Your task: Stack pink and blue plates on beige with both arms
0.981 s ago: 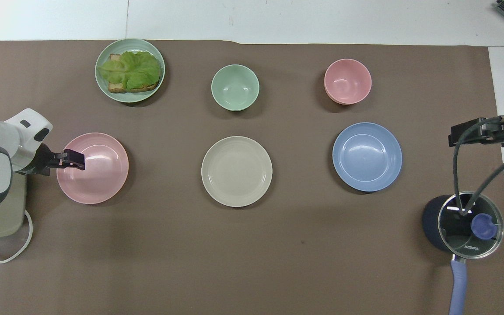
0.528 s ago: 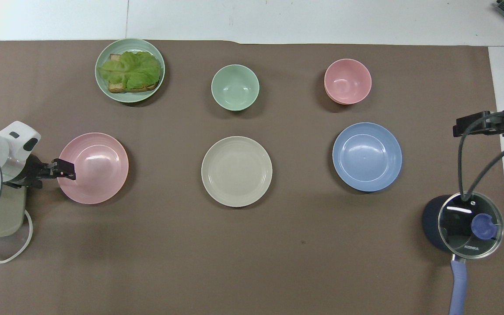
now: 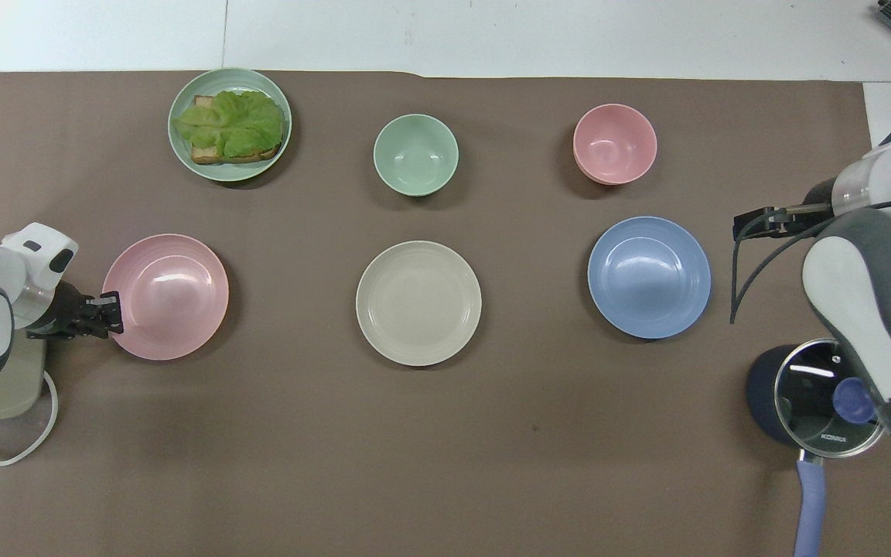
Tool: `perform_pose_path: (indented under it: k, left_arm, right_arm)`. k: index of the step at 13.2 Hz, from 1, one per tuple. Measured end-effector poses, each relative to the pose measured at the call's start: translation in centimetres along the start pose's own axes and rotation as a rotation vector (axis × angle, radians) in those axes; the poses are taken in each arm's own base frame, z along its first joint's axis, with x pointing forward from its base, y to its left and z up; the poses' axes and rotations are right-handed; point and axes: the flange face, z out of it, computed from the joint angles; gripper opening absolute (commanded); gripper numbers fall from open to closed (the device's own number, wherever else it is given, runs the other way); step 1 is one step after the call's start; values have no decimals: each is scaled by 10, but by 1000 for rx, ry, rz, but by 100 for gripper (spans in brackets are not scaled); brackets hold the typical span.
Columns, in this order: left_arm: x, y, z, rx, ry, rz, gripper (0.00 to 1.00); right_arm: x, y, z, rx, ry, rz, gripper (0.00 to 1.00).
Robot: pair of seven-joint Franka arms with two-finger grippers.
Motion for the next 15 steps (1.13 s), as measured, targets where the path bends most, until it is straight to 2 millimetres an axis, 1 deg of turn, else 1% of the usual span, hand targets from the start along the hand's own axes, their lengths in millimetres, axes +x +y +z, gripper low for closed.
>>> perform_pose_path:
  k: [1, 4, 7, 9, 10, 11, 14, 15]
  left_arm:
    - [0, 0, 0, 0, 2, -2, 10]
    - [0, 0, 0, -1, 5, -14, 11]
    - [0, 0, 1, -1, 9, -24, 11]
    - [0, 0, 2, -1, 7, -26, 11]
    - [0, 0, 2, -1, 7, -27, 10]
    - [0, 0, 3, -1, 7, -27, 0]
    - [0, 1, 2, -1, 7, -26, 0]
    - [0, 2, -1, -1, 5, -24, 0]
  right_arm:
    - [-4, -1, 15, 16, -3, 5, 100]
    - [-12, 1, 47, 63, 25, -17, 100]
    - [-17, 7, 80, 62, 30, -16, 86]
    - [-19, 10, 102, 67, 27, -10, 81]
    - [-20, 9, 111, 90, 22, -4, 78]
    - [-22, 9, 120, 132, 23, -6, 76]
    - [-26, 12, 139, 195, 34, -33, 67]
    - [-26, 14, 142, 196, 32, -32, 61]
